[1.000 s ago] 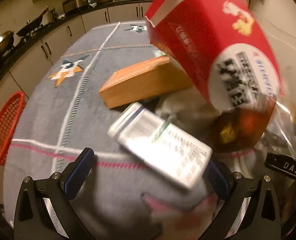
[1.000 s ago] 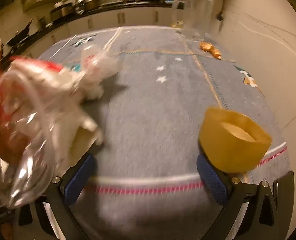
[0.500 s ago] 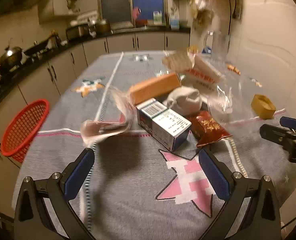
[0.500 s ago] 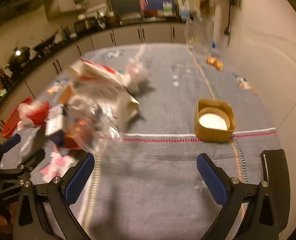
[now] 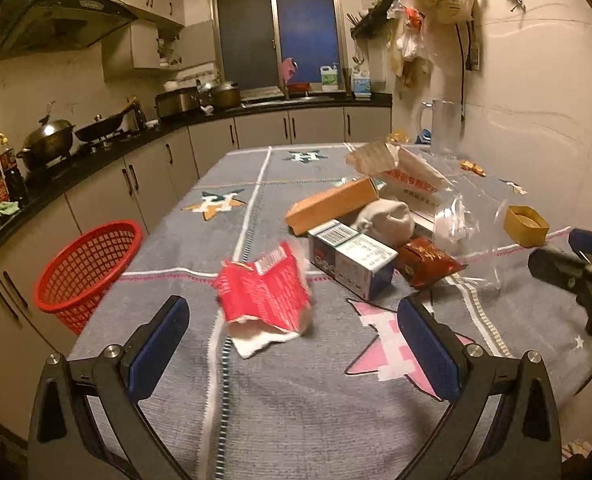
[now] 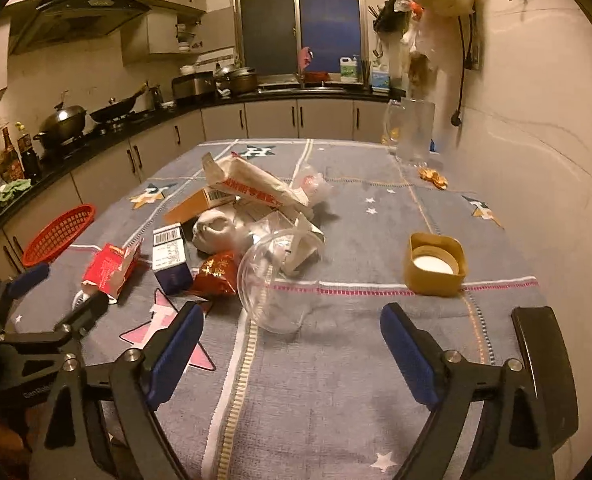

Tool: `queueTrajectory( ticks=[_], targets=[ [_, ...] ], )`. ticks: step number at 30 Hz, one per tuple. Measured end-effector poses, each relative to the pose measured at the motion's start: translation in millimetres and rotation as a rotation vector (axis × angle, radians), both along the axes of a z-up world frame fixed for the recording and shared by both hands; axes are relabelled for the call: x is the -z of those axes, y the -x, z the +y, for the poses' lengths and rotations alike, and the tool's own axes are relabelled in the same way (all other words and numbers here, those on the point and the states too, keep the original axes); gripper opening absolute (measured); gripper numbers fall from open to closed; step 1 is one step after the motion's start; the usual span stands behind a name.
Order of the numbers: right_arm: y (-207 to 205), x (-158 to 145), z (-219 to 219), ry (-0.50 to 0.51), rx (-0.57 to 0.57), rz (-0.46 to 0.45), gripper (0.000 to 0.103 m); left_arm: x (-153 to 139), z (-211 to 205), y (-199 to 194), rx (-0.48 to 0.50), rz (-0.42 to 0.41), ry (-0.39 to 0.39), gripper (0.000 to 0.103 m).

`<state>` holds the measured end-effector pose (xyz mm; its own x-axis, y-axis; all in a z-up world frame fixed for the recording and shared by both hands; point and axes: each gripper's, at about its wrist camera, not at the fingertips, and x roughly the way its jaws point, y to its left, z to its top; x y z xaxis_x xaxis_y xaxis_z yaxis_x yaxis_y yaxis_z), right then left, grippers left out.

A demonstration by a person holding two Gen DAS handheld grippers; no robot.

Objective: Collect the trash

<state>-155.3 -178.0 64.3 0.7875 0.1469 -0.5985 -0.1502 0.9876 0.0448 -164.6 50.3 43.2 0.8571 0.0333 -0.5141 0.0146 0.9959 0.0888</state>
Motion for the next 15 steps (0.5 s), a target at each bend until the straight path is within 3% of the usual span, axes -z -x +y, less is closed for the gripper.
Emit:
queueTrajectory(
  ticks=[15],
  targets=[
    [2.5,9.4,11.9,0.07,-0.022,-0.004,0.093,3.8,-1.3,3.8,-0.008,-0.002,-0.023,0.103]
  ],
)
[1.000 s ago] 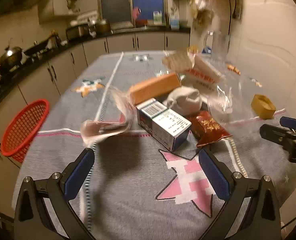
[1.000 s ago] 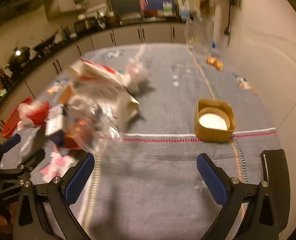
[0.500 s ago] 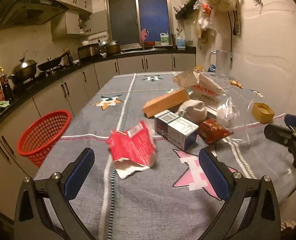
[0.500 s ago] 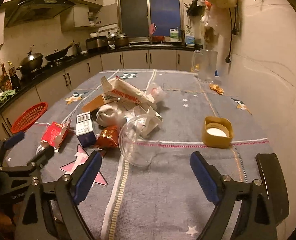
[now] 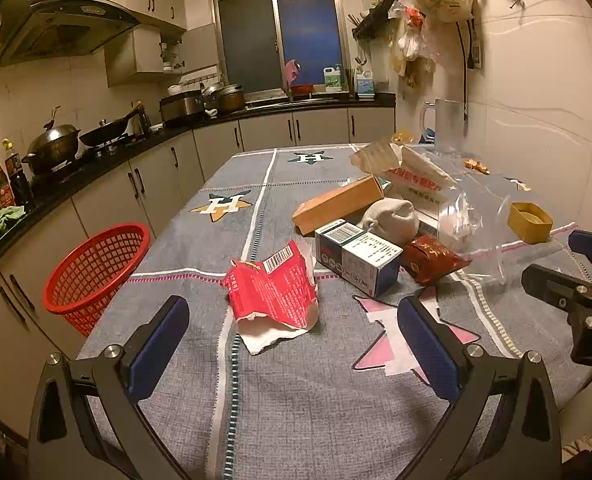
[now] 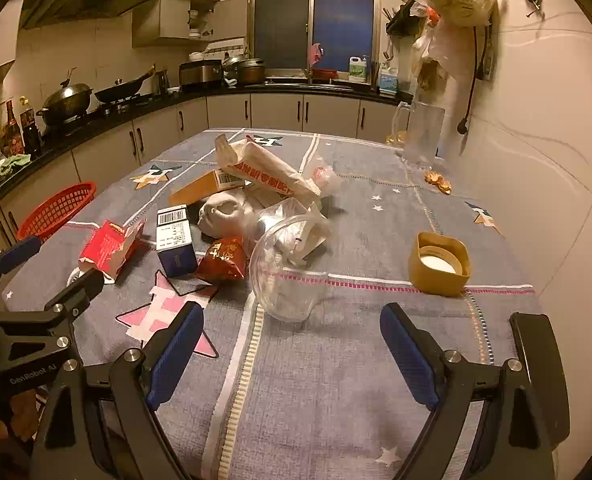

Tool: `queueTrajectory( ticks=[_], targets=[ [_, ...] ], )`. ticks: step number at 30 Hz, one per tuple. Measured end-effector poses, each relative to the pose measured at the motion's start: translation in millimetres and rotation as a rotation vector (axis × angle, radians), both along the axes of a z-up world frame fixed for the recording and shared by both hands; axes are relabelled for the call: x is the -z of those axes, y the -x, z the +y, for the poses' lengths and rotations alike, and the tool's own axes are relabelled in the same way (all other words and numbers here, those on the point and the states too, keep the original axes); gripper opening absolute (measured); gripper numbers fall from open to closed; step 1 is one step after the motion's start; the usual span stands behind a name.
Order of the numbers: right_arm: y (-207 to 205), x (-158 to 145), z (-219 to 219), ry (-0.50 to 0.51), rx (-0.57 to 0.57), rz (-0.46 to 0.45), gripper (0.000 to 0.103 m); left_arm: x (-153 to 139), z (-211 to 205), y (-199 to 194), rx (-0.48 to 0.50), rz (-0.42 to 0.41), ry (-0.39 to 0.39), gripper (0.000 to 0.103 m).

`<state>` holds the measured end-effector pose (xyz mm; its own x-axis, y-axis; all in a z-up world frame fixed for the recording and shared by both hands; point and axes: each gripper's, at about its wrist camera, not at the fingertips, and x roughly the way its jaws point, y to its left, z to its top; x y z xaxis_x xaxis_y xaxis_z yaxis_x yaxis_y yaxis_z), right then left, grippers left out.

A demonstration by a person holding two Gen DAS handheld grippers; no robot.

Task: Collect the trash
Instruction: 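Reach the left tool to the red snack wrapper and close on it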

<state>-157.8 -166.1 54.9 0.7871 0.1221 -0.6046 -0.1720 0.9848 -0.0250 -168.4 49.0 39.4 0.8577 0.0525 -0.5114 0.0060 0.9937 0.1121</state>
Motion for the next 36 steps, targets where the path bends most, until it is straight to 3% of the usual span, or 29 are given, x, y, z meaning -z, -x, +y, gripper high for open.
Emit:
queueTrajectory(
  ticks=[36],
  targets=[
    [-10.1,10.4,1.0,-0.015,-0.01,0.032,0.093,7.4,1.6,-1.5,-0.004,0.015,-0.006,0.103]
  ],
)
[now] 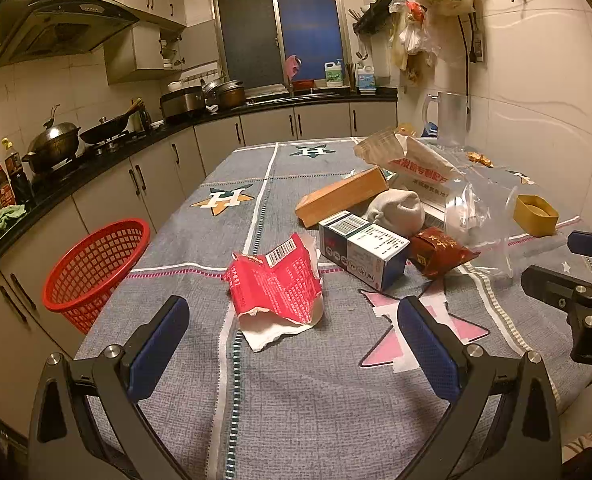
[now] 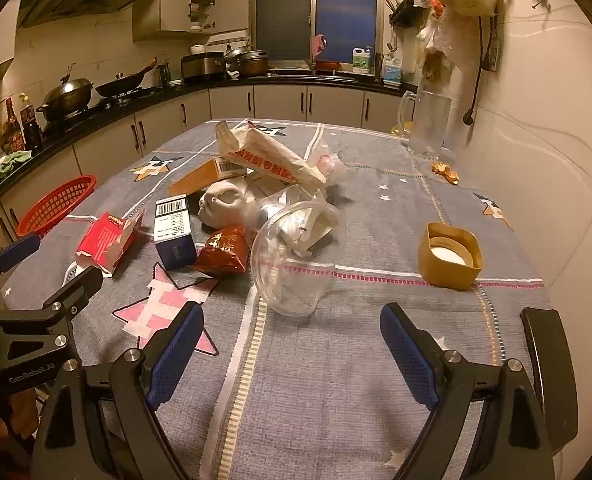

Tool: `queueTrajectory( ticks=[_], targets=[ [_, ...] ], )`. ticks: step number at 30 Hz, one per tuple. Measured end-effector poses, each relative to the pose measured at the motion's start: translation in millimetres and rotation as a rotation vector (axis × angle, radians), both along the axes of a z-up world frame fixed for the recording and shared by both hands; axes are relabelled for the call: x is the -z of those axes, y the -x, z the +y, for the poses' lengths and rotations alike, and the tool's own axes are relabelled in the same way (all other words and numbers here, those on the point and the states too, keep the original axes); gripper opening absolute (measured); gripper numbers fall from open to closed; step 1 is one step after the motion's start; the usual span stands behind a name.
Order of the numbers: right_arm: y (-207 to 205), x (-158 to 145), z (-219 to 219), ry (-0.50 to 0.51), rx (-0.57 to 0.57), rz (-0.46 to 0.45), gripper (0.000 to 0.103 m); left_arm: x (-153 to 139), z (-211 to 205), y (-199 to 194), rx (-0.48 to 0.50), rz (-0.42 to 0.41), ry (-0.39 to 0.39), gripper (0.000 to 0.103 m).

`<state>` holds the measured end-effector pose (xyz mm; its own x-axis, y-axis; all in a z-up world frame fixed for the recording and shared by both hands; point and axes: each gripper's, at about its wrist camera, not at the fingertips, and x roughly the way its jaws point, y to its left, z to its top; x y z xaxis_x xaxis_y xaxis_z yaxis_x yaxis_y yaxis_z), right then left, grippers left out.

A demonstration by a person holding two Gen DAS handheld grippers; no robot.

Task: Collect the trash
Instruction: 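Reach the left tool to the red snack wrapper and close on it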

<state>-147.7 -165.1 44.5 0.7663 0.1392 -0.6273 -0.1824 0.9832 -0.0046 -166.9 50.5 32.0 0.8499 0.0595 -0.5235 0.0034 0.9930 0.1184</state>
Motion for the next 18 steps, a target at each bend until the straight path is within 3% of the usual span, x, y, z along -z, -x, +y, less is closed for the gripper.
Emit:
queueTrajectory(
  ticks=[11,18],
  targets=[
    [-3,-1,-5,-0.026,-0.014,-0.001,0.09,-1,3,0,0.002,0.001,0.003,0.103],
    [-15,-11,-32,-0.179,-0.039,0.012,0.089,-11,19,-5,-0.005,0.012,0.066,0.103]
  ],
)
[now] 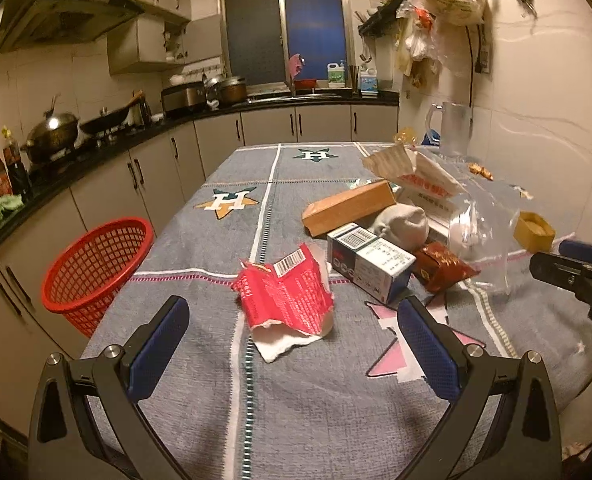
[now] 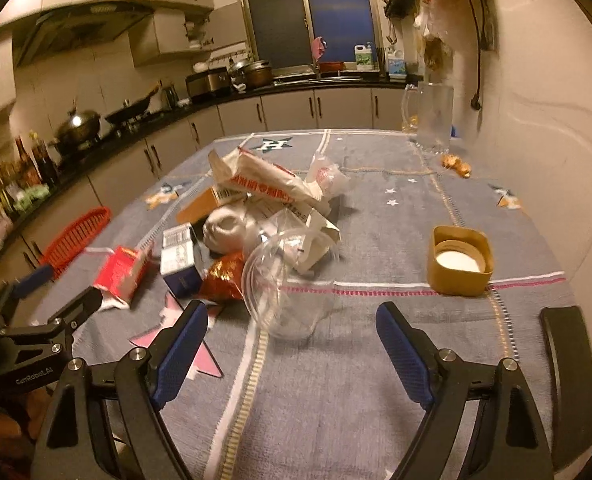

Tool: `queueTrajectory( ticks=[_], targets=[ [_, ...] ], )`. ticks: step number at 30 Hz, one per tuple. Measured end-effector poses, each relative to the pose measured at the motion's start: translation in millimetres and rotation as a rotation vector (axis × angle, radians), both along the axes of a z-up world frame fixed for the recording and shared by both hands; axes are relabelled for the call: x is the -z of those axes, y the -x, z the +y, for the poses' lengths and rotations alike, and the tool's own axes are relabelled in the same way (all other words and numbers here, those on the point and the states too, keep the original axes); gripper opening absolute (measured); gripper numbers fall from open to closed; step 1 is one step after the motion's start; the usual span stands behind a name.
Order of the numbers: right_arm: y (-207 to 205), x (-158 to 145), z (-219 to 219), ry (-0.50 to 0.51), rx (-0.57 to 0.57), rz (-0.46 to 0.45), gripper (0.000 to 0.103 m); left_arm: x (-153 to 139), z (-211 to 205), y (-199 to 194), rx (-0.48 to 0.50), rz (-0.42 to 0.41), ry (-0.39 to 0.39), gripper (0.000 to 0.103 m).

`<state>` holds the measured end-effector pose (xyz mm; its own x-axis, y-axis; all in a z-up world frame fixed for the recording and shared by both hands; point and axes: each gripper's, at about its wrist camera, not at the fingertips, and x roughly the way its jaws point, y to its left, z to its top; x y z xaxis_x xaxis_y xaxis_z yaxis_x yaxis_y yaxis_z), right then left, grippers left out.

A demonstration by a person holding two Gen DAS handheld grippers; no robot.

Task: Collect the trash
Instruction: 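Reach the left tool to the red snack wrapper and close on it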

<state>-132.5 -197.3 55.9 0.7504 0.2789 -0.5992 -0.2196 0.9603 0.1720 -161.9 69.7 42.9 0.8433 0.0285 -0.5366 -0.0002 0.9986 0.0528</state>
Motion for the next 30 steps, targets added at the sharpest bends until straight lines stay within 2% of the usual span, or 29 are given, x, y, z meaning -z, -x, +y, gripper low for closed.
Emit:
queueTrajectory(
  ticks=[3,6,8,12,14,17,19,22,24,27,30],
  targets=[
    [-7,1,-7,-0.071,-0.034,0.024,0.087,-3,15,-6,-0.014,0.017,0.037,0.103],
    [-13,3,-9,-0.115,-0.066,0.045,0.079,-3,27,-11,-0.017,0.038,0.067,0.103],
    [-13,5,-6,-0.117,-0.079,0.046,0.072,0,33,-16,-0.006,0.064,0.092,0.103],
    [-16,6,-4,-0.143,-0.114,0.047,0.066,7,39,-32,0.009,0.124,0.149,0.103],
    [-17,5,-1,-0.134,-0.127,0.042,0.066,11,43,-41,0.009,0.155,0.181,0.098],
    [-19,2,4,-0.114,-0.139,0.031,0.066,17,45,-53,0.016,0.203,0.223,0.085],
    [-23,2,6,-0.111,-0.142,0.033,0.066,20,46,-58,0.026,0.226,0.249,0.082],
    [-28,2,9,-0.106,-0.141,0.037,0.066,23,43,-64,0.023,0.241,0.253,0.08],
    [-31,4,10,-0.107,-0.141,0.043,0.066,25,42,-65,0.022,0.247,0.252,0.073],
    [-37,7,11,-0.111,-0.145,0.053,0.06,29,43,-73,0.023,0.271,0.261,0.068],
    [-43,11,14,-0.101,-0.143,0.07,0.051,33,46,-80,0.018,0.296,0.284,0.061]
  ],
)
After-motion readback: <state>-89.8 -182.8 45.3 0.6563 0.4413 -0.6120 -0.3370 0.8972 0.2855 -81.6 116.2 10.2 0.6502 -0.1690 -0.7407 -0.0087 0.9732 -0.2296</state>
